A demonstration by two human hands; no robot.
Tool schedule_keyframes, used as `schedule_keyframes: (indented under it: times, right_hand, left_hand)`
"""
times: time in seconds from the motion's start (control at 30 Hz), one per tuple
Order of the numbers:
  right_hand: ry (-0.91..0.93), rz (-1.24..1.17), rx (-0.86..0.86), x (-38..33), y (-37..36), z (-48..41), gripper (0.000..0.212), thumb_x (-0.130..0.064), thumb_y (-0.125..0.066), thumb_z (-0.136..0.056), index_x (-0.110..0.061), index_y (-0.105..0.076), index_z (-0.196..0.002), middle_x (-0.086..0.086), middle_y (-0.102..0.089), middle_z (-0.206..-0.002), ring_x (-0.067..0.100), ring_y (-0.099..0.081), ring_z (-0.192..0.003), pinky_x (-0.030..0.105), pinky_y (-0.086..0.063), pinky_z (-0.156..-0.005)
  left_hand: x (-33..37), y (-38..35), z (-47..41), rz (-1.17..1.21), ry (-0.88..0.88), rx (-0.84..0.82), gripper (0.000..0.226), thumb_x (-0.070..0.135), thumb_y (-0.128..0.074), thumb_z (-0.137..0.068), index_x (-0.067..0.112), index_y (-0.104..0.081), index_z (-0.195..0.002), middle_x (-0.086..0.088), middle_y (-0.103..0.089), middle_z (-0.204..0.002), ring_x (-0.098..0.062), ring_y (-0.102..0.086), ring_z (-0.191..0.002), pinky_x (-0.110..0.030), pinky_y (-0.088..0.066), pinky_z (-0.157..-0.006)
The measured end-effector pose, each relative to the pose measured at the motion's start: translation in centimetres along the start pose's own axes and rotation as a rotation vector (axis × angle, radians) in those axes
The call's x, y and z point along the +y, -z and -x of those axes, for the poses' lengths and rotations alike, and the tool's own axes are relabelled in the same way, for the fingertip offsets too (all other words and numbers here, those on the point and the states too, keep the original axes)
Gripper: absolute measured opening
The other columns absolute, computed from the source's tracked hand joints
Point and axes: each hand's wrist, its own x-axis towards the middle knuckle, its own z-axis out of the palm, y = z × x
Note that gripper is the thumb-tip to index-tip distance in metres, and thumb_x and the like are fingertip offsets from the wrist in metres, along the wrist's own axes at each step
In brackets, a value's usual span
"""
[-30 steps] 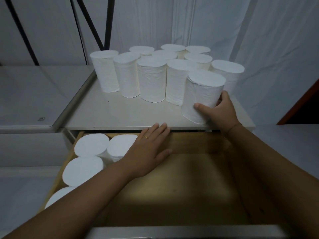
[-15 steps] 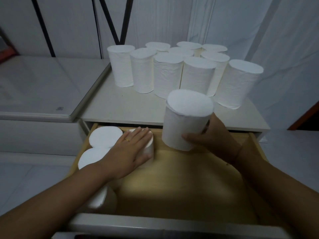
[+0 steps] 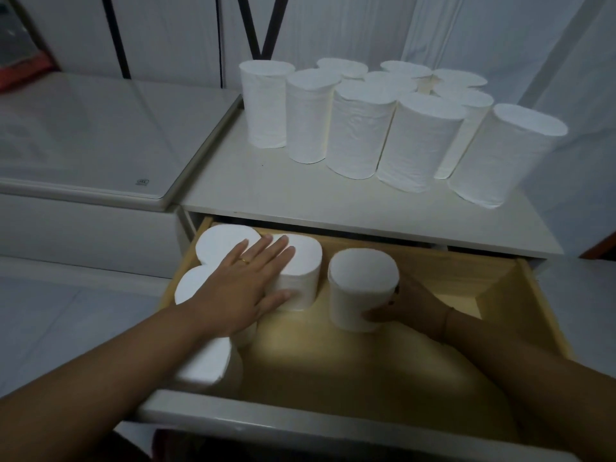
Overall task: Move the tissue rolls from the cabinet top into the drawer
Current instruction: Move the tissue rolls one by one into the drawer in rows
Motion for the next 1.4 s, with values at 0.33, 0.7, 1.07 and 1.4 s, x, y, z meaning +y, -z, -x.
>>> schedule_keyframes:
  times: [0.33,0.7,1.07,1.4]
  right_hand:
    - [-0.072,-0.091,-0.200,0.3,0.7,-0.2,0.082,-0.027,-0.084,-0.063,-0.037,-0.039,-0.132,-0.013,-0.054,-0.126,0.001,-0.053,-0.114,0.028,-0.047,-0.098]
    - [-0.355,-0.548,-0.290,-0.8,-0.7,-0.2,0.041,-0.040,-0.071,-0.074,-0.038,-0.059,-0.113,-0.006,-0.068,-0.112,0.016,-0.065,-0.103,0.032,-0.057,-0.075]
    - [-0.454,-0.494,-0.441,-2.9,-3.0,0.1,0.042,-0.049,-0.063,-0.071,-0.041,-0.049,-0.109,0.001,-0.054,-0.123,0.024,-0.056,-0.112,0.030,-0.057,-0.082]
    - [-0.448,-0.597,-0.377,-5.4,-7.0,-1.1,0.048,-0.032,-0.058,-0.088,-0.027,-0.040,-0.133,-0.002,-0.054,-0.119,0.022,-0.054,-0.107,0.030,-0.056,-0.079]
  left_hand:
    - [-0.4,-0.4,-0.1,0.003,-0.013,0.018,0.077,0.070,0.001,-0.083,0.032,-0.001,-0.149,0.012,0.008,-0.156,-0.006,0.014,-0.143,-0.031,0.008,-0.117]
    - [-0.1,-0.1,0.1,0.054,-0.008,0.028,0.073,0.066,-0.007,-0.087,0.030,-0.006,-0.150,0.012,0.004,-0.156,-0.006,0.011,-0.144,-0.030,0.007,-0.117]
    - [-0.2,-0.4,0.1,0.083,0.006,-0.001,0.077,0.074,-0.010,-0.084,0.033,-0.002,-0.149,0.014,0.008,-0.156,-0.004,0.014,-0.143,-0.037,0.005,-0.119]
    - [-0.4,-0.4,0.1,0.095,0.003,-0.007,0.068,0.064,-0.009,-0.088,0.033,0.000,-0.149,0.015,0.010,-0.155,-0.003,0.016,-0.142,-0.031,0.011,-0.117]
